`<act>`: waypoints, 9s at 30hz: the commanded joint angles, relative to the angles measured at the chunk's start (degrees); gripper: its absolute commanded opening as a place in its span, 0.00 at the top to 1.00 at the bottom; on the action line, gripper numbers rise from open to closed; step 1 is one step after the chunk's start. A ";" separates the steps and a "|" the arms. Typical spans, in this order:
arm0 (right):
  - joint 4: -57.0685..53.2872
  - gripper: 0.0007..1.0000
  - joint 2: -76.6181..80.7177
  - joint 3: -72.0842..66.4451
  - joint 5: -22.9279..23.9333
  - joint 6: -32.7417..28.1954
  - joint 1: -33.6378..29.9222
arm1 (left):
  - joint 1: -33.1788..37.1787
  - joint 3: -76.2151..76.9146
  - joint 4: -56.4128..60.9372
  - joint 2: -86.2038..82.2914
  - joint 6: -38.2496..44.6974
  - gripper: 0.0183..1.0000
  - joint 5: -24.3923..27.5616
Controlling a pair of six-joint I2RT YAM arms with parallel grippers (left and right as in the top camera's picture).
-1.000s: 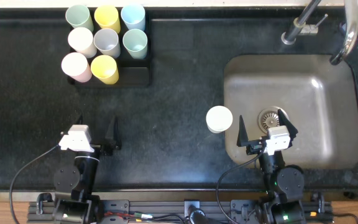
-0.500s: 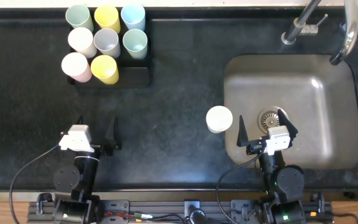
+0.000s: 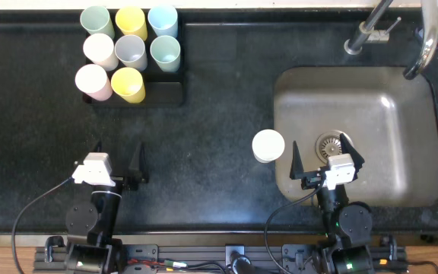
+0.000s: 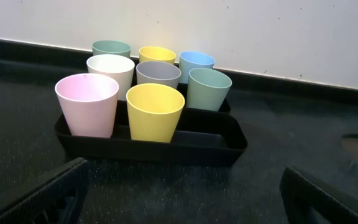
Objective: Store Cups
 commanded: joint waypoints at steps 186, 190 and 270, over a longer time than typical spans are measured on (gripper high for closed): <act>-70.16 0.07 111.40 130.42 -1.68 15.69 18.91 | 0.37 -0.07 -0.22 -0.70 1.07 0.00 1.01; -73.53 0.00 102.49 130.01 -1.68 12.94 8.11 | 0.37 -0.07 -0.22 -0.70 1.07 0.00 1.01; 0.09 0.00 -0.42 -0.79 -2.95 3.28 -6.82 | 0.37 -0.07 -0.22 -0.70 1.07 0.00 1.01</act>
